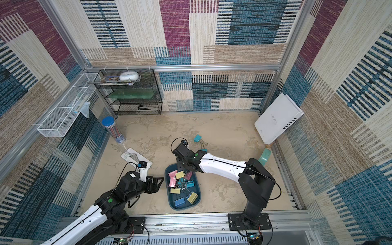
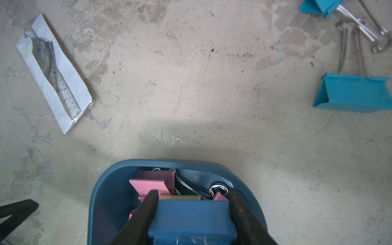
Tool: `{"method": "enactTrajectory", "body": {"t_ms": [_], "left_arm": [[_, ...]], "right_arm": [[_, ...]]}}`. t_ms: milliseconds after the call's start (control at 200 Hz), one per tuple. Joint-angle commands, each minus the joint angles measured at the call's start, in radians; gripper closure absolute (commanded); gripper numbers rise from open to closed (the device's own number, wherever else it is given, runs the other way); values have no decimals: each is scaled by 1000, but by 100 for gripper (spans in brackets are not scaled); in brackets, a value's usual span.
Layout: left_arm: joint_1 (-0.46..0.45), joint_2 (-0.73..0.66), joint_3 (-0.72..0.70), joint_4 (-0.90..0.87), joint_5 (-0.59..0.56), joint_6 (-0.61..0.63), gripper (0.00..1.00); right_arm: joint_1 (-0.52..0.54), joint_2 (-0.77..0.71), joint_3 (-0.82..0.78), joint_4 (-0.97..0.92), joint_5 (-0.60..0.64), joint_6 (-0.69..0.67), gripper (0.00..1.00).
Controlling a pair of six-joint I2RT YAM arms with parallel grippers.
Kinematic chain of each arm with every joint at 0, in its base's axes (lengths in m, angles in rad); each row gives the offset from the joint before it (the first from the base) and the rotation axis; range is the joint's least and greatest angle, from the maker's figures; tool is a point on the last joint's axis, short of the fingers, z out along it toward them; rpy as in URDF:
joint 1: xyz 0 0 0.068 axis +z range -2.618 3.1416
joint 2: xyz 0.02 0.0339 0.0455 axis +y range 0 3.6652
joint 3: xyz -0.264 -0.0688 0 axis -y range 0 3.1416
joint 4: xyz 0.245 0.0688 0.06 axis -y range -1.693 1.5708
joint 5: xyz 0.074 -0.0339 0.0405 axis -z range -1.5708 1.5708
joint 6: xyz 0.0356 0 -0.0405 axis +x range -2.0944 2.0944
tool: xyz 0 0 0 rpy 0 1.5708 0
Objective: Put the binder clips in the storage box
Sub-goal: Place the binder clip in the storage box.
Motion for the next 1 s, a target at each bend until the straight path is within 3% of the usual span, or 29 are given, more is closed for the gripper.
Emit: {"method": "enactTrajectory", "body": {"t_ms": [0,316,531,701,886,997], "left_arm": [[0,-14,-4,1,10,9,17],[1,-22,-4,-3,10,8,17],[0,-20,-4,0,9,9,17],[0,-14,-4,4,6,9,17],[0,-15,-4,1,6,7,17],[0,-14,-4,2,5,5,17]], "right_arm": [[4,5,-21,13,49,42,65],[5,31,-40,40,98,37,60],[13,30,-49,34,112,44,38],[20,-12,-52,22,133,36,28],[51,-54,-26,19,155,-2,28],[71,-47,-14,29,145,-16,36]]}}
